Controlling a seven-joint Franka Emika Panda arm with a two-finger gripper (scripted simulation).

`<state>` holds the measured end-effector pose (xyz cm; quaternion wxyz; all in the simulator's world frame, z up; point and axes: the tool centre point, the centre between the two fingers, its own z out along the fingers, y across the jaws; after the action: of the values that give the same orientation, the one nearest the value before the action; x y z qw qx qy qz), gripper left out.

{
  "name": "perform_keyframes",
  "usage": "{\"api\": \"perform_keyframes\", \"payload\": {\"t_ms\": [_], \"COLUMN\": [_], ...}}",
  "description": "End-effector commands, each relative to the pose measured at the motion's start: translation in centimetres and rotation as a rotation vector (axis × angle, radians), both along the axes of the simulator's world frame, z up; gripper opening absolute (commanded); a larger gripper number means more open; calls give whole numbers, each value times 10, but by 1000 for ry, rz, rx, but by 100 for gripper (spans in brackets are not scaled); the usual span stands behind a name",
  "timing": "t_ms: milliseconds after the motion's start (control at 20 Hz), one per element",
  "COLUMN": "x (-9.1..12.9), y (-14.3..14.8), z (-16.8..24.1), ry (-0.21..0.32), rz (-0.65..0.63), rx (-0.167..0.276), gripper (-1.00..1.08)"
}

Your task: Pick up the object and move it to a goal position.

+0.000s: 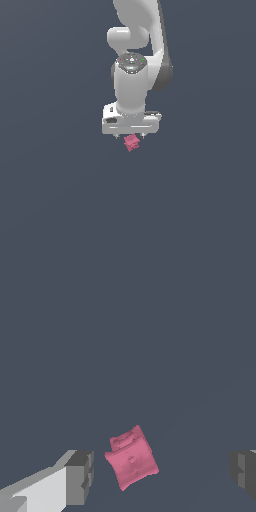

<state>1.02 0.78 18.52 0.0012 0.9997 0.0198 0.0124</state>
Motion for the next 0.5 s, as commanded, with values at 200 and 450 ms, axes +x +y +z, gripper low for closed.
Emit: {"api": "perform_keyframes", "payload": {"t_ms": [200, 450], "x": [-1, -3], "y": [3, 9], "z": [-1, -1], "ry": [2, 6], "rz": [7, 22], "rx": [8, 27], "gripper": [100, 100]}}
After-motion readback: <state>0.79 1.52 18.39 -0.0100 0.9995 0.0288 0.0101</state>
